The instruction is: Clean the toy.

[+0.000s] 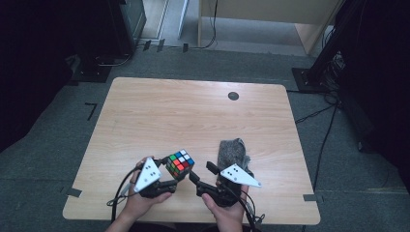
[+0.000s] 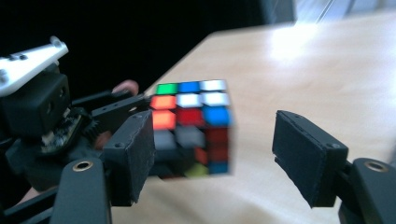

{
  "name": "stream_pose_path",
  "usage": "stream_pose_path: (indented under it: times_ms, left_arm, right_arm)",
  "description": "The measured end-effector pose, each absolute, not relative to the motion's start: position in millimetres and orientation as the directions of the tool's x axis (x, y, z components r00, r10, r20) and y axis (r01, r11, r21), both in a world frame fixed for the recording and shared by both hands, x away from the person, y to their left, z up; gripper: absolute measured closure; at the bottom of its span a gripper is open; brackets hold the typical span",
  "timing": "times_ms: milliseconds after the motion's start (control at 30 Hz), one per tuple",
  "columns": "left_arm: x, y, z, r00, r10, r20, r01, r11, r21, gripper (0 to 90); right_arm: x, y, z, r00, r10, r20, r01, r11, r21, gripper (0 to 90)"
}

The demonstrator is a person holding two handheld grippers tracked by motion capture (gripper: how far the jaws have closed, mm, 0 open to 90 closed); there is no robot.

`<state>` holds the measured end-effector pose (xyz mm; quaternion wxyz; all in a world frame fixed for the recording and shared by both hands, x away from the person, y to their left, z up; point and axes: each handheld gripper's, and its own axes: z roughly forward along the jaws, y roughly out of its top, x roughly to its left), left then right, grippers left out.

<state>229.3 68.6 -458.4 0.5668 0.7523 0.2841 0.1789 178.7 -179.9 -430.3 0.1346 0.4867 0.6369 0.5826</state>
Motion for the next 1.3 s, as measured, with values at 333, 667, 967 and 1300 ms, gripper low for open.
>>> stream_pose_path:
  times_ms: [333, 667, 967, 1300]
  left_arm:
    - [241, 86, -453, 0.744, 0.568, -0.351, 0.389, 0.059, 0.919, 33.5]
    - [227, 57, -453, 0.782, 0.457, -0.424, 0.454, 0.047, 0.89, 33.4]
    - [228, 66, -450, 0.801, 0.423, -0.423, 0.42, 0.105, 0.901, 26.5]
    - [240, 102, -449, 0.858, 0.472, -0.2, 0.244, -0.033, 0.969, 24.2]
  right_arm:
    - [181, -149, -465, -0.539, 0.796, 0.275, 0.445, -0.007, 0.895, 27.8]
    - [171, -137, -464, -0.553, 0.812, 0.186, 0.315, -0.002, 0.949, 27.5]
    - [170, -141, -465, -0.546, 0.825, 0.143, 0.291, 0.027, 0.956, 34.6]
    - [191, -173, -462, -0.559, 0.795, 0.235, 0.434, 0.039, 0.9, 34.7]
